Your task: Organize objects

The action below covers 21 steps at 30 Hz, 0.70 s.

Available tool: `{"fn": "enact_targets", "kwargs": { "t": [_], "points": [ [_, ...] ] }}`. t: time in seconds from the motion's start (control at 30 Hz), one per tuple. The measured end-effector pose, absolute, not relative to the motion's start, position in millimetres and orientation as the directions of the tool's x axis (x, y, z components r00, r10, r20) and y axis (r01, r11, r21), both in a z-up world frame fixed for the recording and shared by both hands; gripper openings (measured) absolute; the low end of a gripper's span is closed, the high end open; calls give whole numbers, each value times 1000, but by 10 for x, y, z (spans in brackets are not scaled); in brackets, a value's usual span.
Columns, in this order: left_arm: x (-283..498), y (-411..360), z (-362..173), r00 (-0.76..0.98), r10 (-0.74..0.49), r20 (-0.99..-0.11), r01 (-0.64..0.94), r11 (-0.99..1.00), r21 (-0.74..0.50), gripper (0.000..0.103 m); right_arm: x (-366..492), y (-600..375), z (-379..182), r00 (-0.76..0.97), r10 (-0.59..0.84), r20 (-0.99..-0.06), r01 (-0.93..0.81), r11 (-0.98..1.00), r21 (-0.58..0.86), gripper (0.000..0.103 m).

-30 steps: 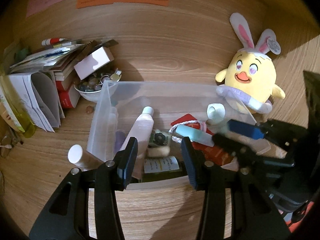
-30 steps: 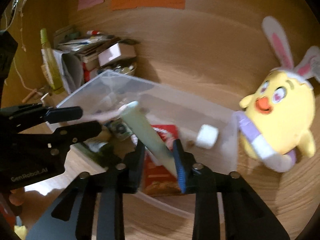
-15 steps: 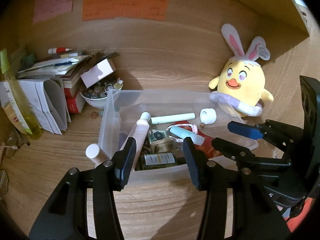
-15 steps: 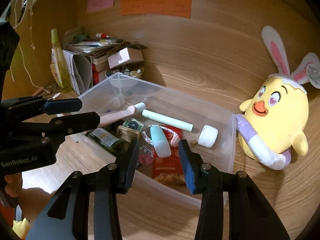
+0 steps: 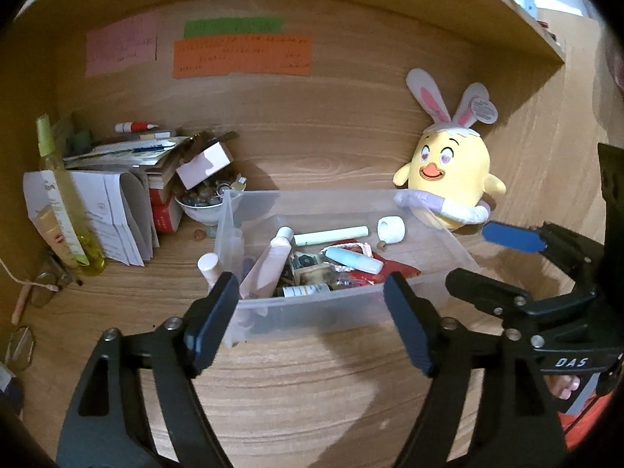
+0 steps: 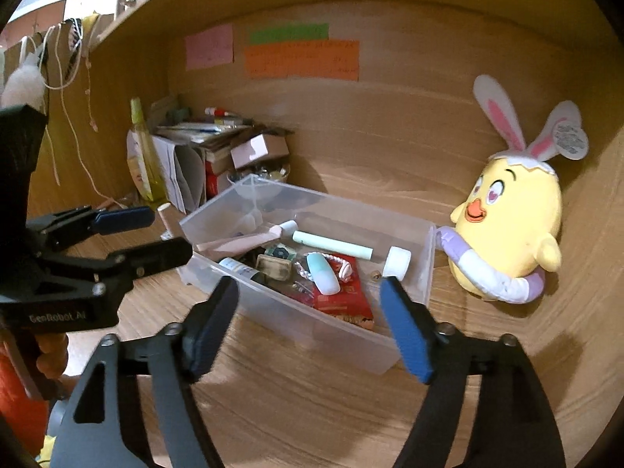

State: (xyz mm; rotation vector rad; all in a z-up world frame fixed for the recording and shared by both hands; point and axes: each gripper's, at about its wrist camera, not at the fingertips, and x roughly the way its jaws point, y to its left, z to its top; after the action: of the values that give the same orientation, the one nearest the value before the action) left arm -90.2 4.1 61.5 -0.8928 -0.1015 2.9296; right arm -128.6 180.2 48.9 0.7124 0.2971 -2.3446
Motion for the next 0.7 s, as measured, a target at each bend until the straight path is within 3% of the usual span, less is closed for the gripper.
{"fn": "enact_targets", "kwargs": {
  "t": [0.13,0.3,0.7],
  "points": [
    [-788,74,597,-840,81,-537,-48,-996,-76,90,-1184,1869,487,-649,-531,-545,648,-761,-32,83],
    [-696,81,545,-845,82,-529,-44,-995,-84,96,-1104,1919,437,-650,-531,-544,646,-763,-27,84],
    [-696,39,378,-824,59,-564,-13,-996,-86,96,-1117,1972,275,-617,-542,-570,647,-762,26,84]
  ]
}}
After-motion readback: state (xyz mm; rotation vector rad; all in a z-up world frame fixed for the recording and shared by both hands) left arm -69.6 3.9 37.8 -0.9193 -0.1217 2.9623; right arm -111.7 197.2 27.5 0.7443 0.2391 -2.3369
